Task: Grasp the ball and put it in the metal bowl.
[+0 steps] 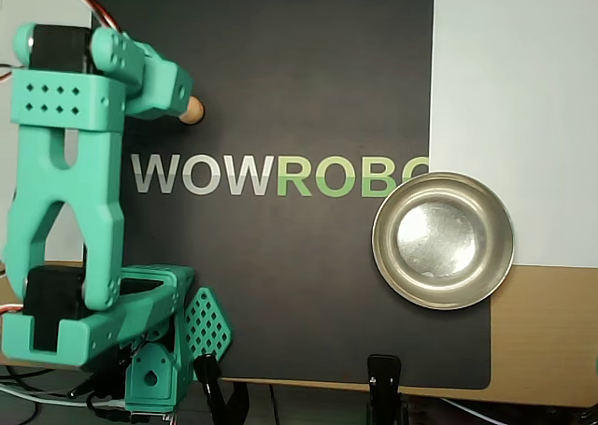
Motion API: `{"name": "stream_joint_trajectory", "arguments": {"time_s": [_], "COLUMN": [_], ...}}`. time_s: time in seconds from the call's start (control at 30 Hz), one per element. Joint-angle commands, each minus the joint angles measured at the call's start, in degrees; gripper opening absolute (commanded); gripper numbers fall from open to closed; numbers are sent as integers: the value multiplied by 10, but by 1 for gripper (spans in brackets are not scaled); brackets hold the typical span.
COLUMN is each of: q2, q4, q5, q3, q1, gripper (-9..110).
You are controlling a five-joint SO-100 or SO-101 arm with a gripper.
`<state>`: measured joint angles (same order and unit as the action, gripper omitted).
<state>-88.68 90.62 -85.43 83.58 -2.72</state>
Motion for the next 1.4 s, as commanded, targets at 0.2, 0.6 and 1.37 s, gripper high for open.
{"name": "stream_joint_trajectory", "arguments": {"time_s": [0.2,0.6,1.37], "q2": [15,59,98], "q4": [-3,-4,-40], "q5": [-2,-4,-5], "q3": [-4,-8,-3], "q1": [-10,-5,-7], "gripper": [1,1,1]}}
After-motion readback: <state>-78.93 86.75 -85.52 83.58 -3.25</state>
